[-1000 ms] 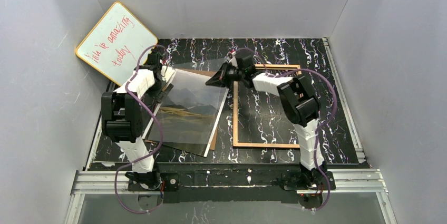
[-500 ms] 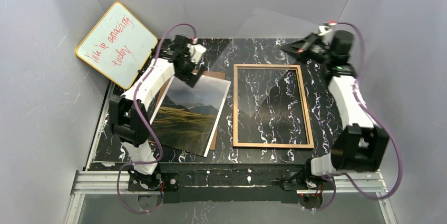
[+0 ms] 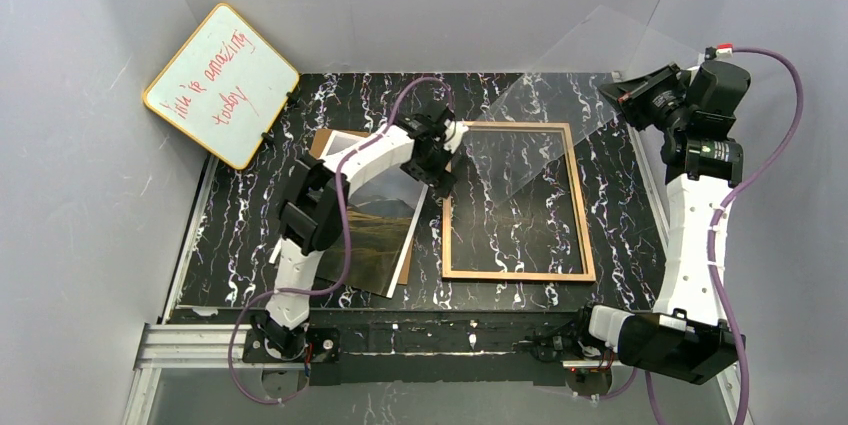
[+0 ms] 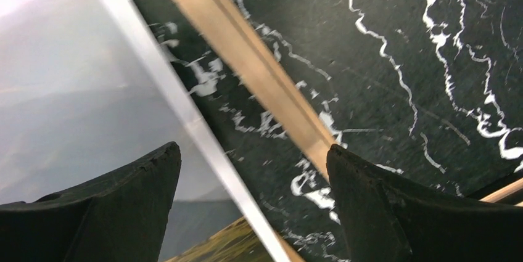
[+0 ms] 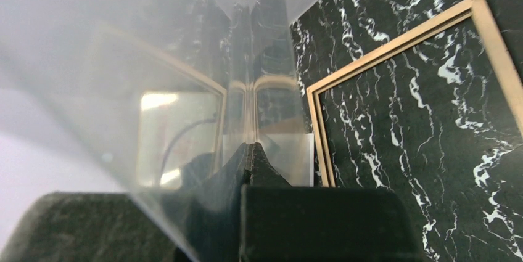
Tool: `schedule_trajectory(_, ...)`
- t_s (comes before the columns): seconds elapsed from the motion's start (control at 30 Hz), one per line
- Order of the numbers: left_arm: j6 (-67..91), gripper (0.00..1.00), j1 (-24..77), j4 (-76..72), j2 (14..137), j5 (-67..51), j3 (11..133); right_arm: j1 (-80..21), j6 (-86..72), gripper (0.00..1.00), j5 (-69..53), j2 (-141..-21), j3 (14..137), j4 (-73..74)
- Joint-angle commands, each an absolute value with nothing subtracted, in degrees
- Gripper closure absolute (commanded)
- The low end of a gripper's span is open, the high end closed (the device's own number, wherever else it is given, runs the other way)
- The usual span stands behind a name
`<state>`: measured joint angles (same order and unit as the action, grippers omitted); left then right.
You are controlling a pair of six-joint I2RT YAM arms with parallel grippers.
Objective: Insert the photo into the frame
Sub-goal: Move the photo frame to the center of the board.
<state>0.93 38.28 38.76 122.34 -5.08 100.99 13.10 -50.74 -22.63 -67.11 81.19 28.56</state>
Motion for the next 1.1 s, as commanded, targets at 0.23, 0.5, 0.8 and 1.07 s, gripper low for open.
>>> schedule_trajectory(0.23,6.68,0.28,40.67,38.69,128.71,-6.47,108.50,13.10,-50.80,0.99,-18.60,-67.61,81.22,27.37)
schedule_trajectory(0.5,7.19,0.56,41.90,37.65,130.38,-6.79,108.29,13.10,-48.62,0.99,-14.06,-67.24,81.90,28.28)
schedule_trajectory(0.8,6.61,0.91,42.78,37.48,129.88,-3.05,113.02,13.10,-47.05,0.99,-11.77,-67.01,81.33,28.68)
schedule_trajectory(1.07,7.01,0.92,42.90,37.70,125.88,-3.05,113.91,13.10,-46.56,0.99,-10.02,-66.53,82.41,29.32)
